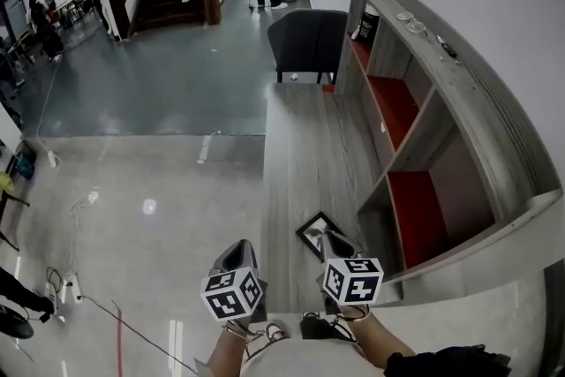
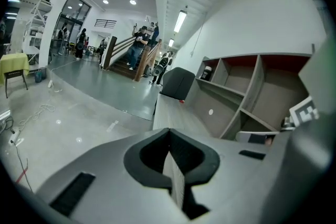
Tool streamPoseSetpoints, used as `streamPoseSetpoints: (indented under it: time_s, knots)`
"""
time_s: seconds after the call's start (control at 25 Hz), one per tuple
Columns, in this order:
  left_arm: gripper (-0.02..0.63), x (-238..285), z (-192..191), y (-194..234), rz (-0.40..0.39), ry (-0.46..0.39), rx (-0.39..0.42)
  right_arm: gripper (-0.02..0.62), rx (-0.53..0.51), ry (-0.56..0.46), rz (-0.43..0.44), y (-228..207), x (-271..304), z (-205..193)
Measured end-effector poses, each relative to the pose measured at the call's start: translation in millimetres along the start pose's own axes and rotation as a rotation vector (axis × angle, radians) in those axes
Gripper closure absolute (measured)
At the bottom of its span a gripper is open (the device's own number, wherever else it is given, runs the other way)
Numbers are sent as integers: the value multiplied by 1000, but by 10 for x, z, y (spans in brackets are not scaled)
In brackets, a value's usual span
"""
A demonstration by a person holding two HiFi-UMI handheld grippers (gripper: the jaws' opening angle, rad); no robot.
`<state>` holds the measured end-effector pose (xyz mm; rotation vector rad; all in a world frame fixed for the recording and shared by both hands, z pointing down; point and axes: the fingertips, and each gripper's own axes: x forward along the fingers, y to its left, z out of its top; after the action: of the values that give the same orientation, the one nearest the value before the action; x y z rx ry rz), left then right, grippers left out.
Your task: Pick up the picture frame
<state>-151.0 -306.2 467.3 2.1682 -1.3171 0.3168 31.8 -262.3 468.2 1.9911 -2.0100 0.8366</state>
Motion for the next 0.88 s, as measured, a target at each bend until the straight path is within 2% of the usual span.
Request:
streamPoseSetpoints:
  time_s: [0.2, 0.56, 0.72, 0.88]
  knots:
    - [594, 74, 47, -81, -1, -10, 7, 563, -31, -13, -4, -69, -2, 85]
    - [594, 250, -241, -202, -17, 60, -7, 563, -10, 28, -53, -317, -19, -127]
    - [594, 364, -412, -223, -18, 99, 0, 563, 13, 53, -74, -437, 36, -286]
    - [594, 441, -741, -207, -13, 171, 0, 563, 41, 101, -97, -556, 67, -602]
